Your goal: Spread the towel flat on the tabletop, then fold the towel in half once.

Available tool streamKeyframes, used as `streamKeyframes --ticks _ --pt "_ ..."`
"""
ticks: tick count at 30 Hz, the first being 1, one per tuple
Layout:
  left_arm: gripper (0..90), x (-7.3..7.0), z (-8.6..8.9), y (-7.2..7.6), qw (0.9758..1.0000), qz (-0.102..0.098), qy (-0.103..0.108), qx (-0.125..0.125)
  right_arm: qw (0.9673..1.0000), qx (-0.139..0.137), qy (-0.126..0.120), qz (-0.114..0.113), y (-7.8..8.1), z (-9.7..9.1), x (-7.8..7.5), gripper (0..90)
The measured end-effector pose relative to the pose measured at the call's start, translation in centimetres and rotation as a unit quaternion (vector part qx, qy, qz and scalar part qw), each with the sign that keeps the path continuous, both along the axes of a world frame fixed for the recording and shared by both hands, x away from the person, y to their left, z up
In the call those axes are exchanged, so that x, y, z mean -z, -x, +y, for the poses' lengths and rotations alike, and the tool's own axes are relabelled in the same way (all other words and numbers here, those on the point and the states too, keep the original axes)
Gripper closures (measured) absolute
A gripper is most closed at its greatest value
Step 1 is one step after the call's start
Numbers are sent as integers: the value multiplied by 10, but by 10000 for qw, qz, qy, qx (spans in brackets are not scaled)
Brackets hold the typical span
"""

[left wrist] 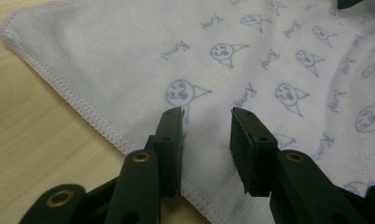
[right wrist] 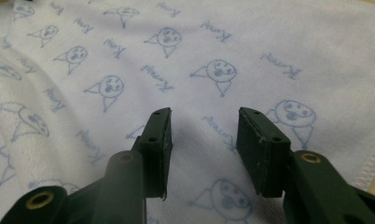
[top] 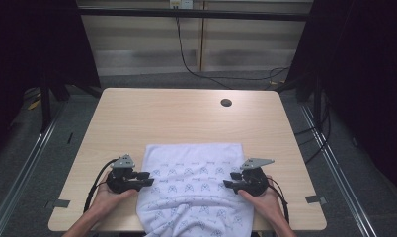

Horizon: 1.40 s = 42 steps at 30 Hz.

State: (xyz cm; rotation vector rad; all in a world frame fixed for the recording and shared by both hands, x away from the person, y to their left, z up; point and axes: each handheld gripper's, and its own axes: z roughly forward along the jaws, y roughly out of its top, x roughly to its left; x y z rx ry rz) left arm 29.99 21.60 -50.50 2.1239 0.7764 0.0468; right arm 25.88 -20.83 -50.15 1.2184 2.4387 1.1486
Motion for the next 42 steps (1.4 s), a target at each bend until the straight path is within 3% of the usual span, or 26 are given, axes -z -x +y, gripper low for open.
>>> streamKeyframes --ticks 5,6,8,9,12,15,16,20,25,28,31,34,35,37,38,40,42 --pt "641 -2 0 16 9999 65 -69 47 9995 -204 23 259 17 4 -5 551" --pt "637 -2 0 21 9999 140 13 100 9992 -265 -10 290 20 5 -5 544" --pt "637 -2 1 24 9998 5 -57 177 9993 -293 1 242 24 4 -9 534" --pt "637 -2 2 23 9998 80 -21 164 9994 -265 -143 148 23 1 -11 529" --pt "627 -2 4 20 9999 130 80 75 9992 91 -357 -121 10 -11 -18 501" --pt "623 -3 1 18 9999 67 12 108 9971 414 -550 -325 -11 -26 -25 501" --pt "623 -2 1 17 9999 93 5 113 9965 484 -529 -430 -17 -29 -26 501" --pt "623 -2 -1 17 9999 90 2 138 9956 679 -427 -486 -42 -38 -21 501" --pt "616 -2 1 17 9998 139 75 103 9971 720 41 -238 -69 -33 -1 475" --pt "628 -6 2 10 9991 187 229 303 9956 870 80 -332 -77 -33 4 453" --pt "614 -12 -4 -4 9995 122 223 174 9949 910 204 -397 -78 -33 9 455" --pt "596 -19 -8 -19 9996 -6 266 90 9941 911 339 -489 -76 -32 9 531" --pt "581 -20 -8 -25 9997 -24 254 52 9946 867 299 -481 -74 -31 9 607" --pt "572 -21 -6 -37 9993 -148 305 -177 9953 746 357 -496 -71 -27 8 708" --pt "565 -20 -4 -44 9990 -86 328 -275 9960 663 353 -482 -70 -25 7 761" --pt "533 -17 -2 -55 9981 -185 129 -577 9962 638 363 -458 -67 -22 6 832" --pt "532 -13 4 -63 9960 -115 320 -829 9968 572 343 -446 -65 -20 6 863"
